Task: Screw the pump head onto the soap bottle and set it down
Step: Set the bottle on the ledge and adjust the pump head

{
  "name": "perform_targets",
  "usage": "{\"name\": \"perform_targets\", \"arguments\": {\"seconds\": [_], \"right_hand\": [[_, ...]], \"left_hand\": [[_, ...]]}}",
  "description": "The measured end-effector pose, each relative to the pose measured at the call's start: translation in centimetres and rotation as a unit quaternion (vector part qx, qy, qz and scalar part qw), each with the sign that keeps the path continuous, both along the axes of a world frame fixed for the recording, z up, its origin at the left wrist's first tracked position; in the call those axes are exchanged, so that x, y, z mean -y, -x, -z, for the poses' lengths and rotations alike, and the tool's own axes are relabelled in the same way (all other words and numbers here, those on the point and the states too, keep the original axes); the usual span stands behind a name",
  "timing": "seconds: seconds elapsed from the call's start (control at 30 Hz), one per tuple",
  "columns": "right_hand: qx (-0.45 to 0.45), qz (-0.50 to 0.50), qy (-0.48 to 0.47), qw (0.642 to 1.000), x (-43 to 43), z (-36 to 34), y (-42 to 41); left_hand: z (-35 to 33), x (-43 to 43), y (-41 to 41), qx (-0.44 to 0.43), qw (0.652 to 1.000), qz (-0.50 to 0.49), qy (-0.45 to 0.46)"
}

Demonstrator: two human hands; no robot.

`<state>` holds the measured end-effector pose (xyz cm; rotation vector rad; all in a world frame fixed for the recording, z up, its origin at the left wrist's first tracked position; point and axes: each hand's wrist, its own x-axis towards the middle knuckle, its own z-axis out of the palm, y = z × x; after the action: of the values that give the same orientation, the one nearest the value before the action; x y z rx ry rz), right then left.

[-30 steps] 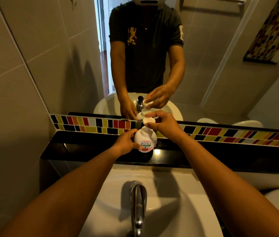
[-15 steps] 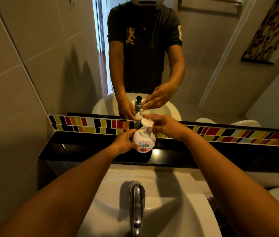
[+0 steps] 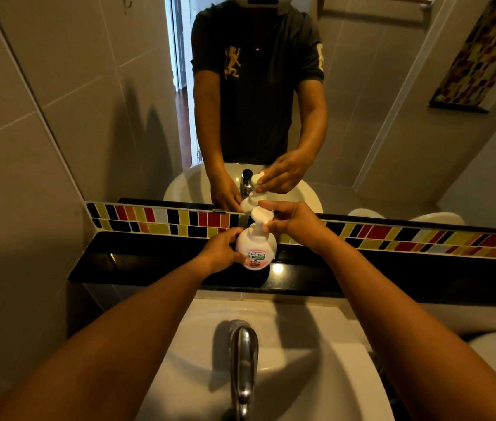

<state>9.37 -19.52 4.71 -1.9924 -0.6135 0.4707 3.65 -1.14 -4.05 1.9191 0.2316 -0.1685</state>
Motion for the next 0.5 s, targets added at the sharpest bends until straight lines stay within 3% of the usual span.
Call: {"name": "perform_targets", "arguments": {"seconds": [0.5], "right_hand": [[-0.006,0.029,-0.012,0.999,-0.28,0.62,-0.10]], "left_hand": [[-0.17,0.04,0.08,-0.008,1.000,-0.011,-0.002]]}}
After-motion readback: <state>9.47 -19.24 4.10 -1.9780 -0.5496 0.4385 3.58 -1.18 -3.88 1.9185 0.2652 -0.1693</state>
